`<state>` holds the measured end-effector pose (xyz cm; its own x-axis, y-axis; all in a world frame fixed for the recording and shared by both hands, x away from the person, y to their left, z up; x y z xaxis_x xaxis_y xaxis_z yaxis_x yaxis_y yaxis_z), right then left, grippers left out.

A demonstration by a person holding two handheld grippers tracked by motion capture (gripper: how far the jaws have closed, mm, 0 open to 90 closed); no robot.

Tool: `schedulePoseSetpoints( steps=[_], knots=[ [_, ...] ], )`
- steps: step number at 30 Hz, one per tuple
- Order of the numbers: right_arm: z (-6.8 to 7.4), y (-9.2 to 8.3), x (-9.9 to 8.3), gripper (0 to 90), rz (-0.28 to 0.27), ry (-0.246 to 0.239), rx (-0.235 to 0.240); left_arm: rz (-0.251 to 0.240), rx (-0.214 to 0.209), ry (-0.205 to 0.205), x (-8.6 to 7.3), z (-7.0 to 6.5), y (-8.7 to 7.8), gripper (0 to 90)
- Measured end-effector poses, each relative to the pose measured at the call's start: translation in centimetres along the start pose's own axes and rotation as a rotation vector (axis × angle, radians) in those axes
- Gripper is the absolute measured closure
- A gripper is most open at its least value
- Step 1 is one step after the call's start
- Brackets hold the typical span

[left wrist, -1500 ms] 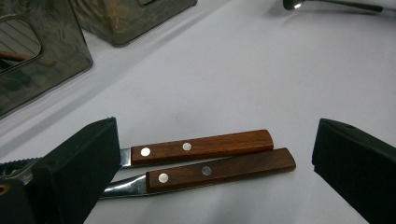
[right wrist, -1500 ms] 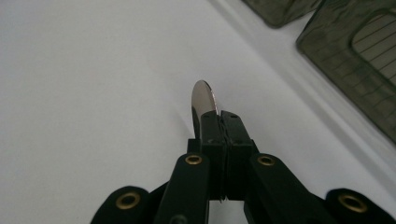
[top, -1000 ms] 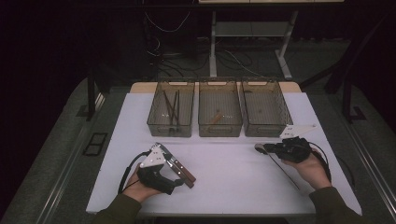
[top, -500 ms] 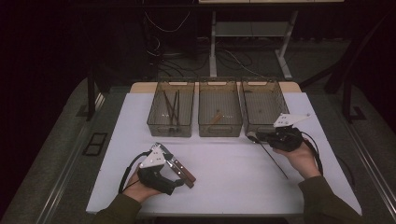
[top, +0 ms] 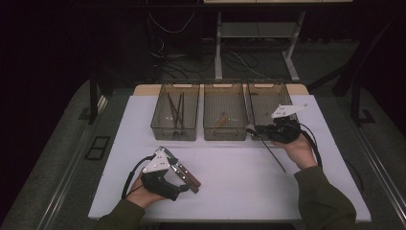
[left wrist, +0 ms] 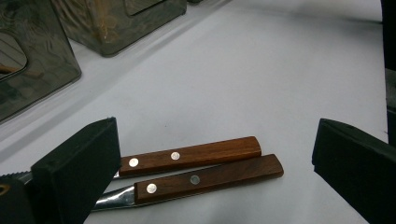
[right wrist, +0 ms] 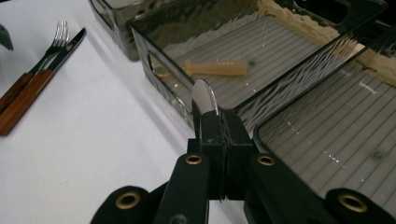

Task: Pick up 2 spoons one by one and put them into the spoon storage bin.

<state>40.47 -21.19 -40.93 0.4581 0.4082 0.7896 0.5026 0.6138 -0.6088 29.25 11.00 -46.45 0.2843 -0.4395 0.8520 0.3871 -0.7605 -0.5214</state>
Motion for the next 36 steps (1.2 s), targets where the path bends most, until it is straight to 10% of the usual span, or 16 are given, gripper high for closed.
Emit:
schedulePoseSetpoints(
  steps=[36],
  knots=[
    [-3.3, 6.5, 11.3, 89.2, 0.021, 0.033, -0.035, -0.008, -0.052, 0.040, -0.1, -0.3, 0.4, 0.8]
  ],
)
Point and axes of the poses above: each handheld gripper's, and its own axes: y roughly forward along the jaws, x roughly out of its top, z roughly to its left, the point moved 6 cm from there along y, roughly forward along the jaws, and after that the axes turned 3 degrees about y, right-handed, at the moved point
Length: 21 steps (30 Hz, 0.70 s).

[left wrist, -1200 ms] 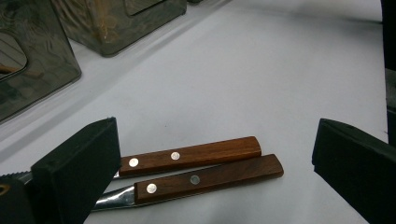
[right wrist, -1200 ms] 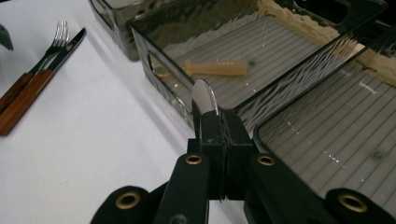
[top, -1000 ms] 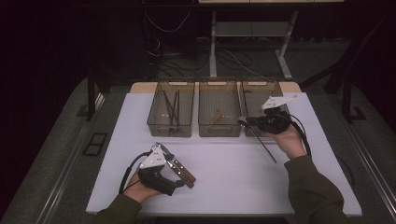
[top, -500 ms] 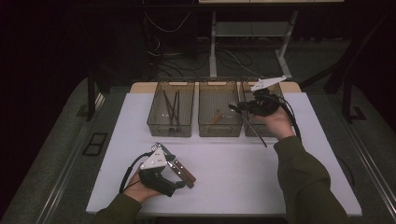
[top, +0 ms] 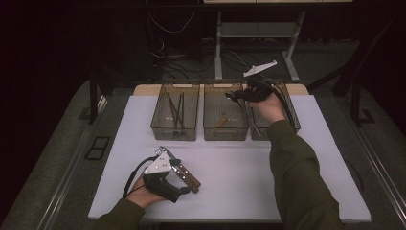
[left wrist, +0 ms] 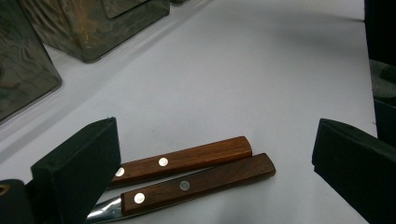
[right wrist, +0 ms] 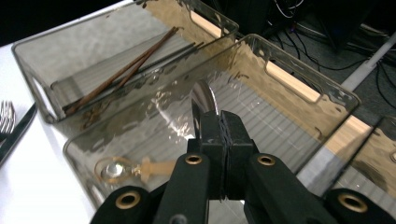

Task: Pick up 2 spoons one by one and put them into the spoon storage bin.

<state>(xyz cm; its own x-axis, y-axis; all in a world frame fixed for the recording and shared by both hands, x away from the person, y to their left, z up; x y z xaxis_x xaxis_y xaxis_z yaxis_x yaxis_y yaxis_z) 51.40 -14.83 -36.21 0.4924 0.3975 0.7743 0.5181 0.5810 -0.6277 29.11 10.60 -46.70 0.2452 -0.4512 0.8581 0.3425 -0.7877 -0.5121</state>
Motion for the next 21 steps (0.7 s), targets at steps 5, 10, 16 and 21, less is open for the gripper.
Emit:
schedulePoseSetpoints(
  steps=[5, 10, 16, 21],
  knots=[
    [-0.7, 1.6, 0.9, 89.2, 0.006, 0.022, -0.012, -0.003, -0.003, 0.006, 0.1, 0.0, 0.0, 0.7],
    [-1.0, 2.9, 2.0, 89.2, 0.013, 0.033, -0.017, -0.007, -0.006, 0.004, 0.1, -0.1, 0.0, 0.7],
    [-1.3, 4.2, 2.6, 89.2, -0.006, 0.042, -0.030, -0.007, -0.007, 0.020, 0.1, -0.1, -0.1, 0.8],
    [-1.5, 5.5, 1.6, 89.1, 0.028, 0.056, -0.042, -0.004, -0.013, 0.021, 0.1, -0.2, -0.1, 0.8]
  ],
)
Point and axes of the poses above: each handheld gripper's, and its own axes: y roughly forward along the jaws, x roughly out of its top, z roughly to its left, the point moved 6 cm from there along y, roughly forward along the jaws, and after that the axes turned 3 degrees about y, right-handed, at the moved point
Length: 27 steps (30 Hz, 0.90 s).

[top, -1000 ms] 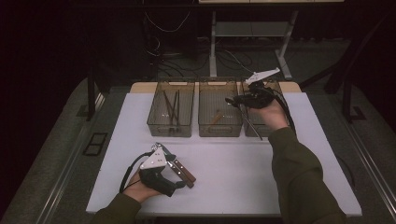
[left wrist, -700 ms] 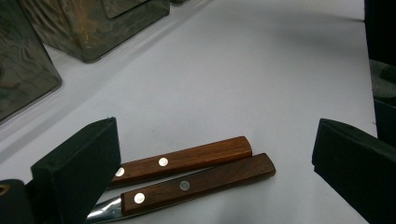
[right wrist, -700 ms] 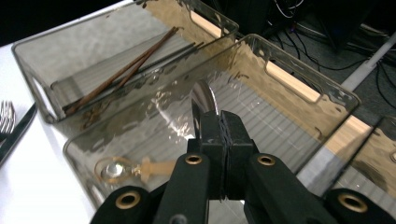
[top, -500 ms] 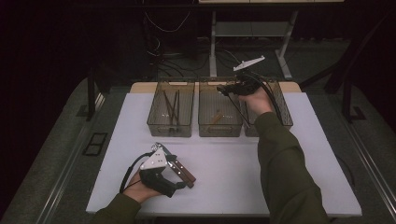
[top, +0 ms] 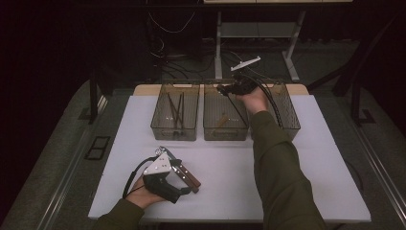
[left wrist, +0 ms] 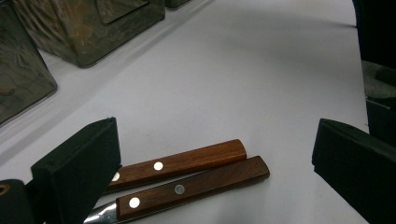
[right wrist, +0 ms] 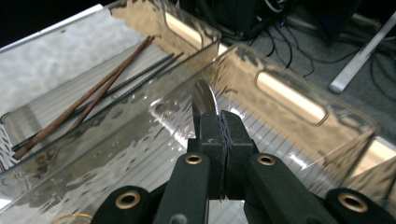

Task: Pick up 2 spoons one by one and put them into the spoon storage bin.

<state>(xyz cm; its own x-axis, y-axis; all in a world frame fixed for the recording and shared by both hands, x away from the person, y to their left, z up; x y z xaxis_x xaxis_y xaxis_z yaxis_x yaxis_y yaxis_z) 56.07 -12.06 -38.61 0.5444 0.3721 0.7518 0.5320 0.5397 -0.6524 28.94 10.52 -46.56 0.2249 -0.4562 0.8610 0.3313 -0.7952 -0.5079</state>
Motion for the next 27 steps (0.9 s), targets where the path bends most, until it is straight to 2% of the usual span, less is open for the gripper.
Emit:
schedulePoseSetpoints(
  steps=[2, 3, 4, 6, 9, 12, 14, 20, 25, 27],
  knots=[
    [0.1, 0.5, -0.5, 88.1, 0.013, -0.010, -0.021, -0.001, -0.001, -0.002, 0.0, 0.0, 0.0, 0.7],
    [0.1, 0.7, -0.8, 83.3, 0.018, -0.011, -0.027, -0.001, -0.001, 0.002, 0.0, 0.0, 0.0, 0.7],
    [0.1, 0.8, -1.0, 74.8, 0.017, 0.005, -0.023, -0.001, -0.001, 0.000, 0.0, 0.0, 0.0, 0.8],
    [0.1, 0.8, -1.4, 68.7, 0.029, 0.018, -0.006, -0.001, -0.002, -0.002, 0.0, 0.0, 0.0, 0.7],
    [0.1, 0.4, -1.8, 58.3, 0.021, 0.024, -0.019, 0.000, 0.001, -0.001, 0.0, 0.0, 0.0, 0.8],
    [0.1, -0.5, -2.0, 50.7, -0.010, 0.034, -0.016, 0.000, 0.002, -0.007, 0.0, 0.0, 0.1, 0.8],
    [0.3, -1.3, -2.3, 46.0, -0.027, 0.057, 0.005, -0.001, 0.006, -0.008, 0.0, 0.0, 0.0, 0.7],
    [0.8, -3.6, -3.6, 37.0, -0.060, 0.081, 0.057, 0.008, 0.019, -0.008, 0.0, 0.2, 0.0, 0.7],
    [1.5, -5.8, -5.0, 30.9, -0.086, 0.057, 0.063, 0.001, 0.032, -0.023, 0.0, 0.3, -0.1, 0.8],
    [1.9, -6.8, -5.7, 29.5, -0.086, 0.063, 0.066, 0.004, 0.034, -0.035, -0.1, 0.2, -0.1, 0.9]
  ],
)
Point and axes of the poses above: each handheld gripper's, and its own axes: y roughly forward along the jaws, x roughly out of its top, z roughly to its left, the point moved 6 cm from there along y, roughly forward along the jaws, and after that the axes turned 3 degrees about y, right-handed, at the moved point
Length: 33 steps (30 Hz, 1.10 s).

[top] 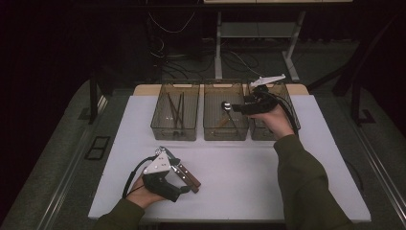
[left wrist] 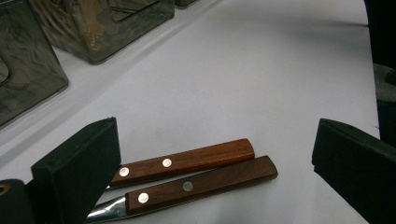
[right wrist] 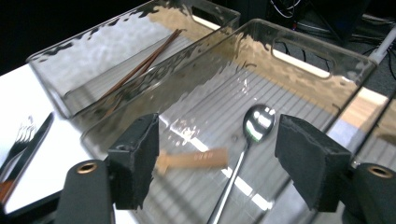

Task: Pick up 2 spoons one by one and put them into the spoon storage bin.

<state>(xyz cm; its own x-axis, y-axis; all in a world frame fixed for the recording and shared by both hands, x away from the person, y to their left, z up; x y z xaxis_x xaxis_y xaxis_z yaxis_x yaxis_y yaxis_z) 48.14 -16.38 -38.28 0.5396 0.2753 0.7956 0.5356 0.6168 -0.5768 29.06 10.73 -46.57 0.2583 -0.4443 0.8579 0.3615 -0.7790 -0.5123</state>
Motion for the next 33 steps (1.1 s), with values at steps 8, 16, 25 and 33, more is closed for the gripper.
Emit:
schedulePoseSetpoints(
  steps=[8, 16, 25, 33],
  knots=[
    [0.9, -2.8, -3.0, 22.2, -0.006, -0.024, -0.011, 0.012, 0.013, -0.002, -0.1, 0.2, 0.0, 1.4],
    [1.1, -4.4, -6.7, 18.6, -0.037, -0.012, -0.045, 0.001, 0.022, -0.022, 0.0, 0.4, -0.3, 4.1],
    [1.6, -5.5, -11.0, 14.4, -0.033, -0.017, -0.085, 0.009, 0.032, -0.035, -0.1, 0.6, -0.4, 6.5],
    [2.0, -6.8, -14.4, 14.4, -0.034, -0.002, -0.089, 0.015, 0.033, -0.034, -0.1, 0.5, -0.5, 7.5]
  ],
)
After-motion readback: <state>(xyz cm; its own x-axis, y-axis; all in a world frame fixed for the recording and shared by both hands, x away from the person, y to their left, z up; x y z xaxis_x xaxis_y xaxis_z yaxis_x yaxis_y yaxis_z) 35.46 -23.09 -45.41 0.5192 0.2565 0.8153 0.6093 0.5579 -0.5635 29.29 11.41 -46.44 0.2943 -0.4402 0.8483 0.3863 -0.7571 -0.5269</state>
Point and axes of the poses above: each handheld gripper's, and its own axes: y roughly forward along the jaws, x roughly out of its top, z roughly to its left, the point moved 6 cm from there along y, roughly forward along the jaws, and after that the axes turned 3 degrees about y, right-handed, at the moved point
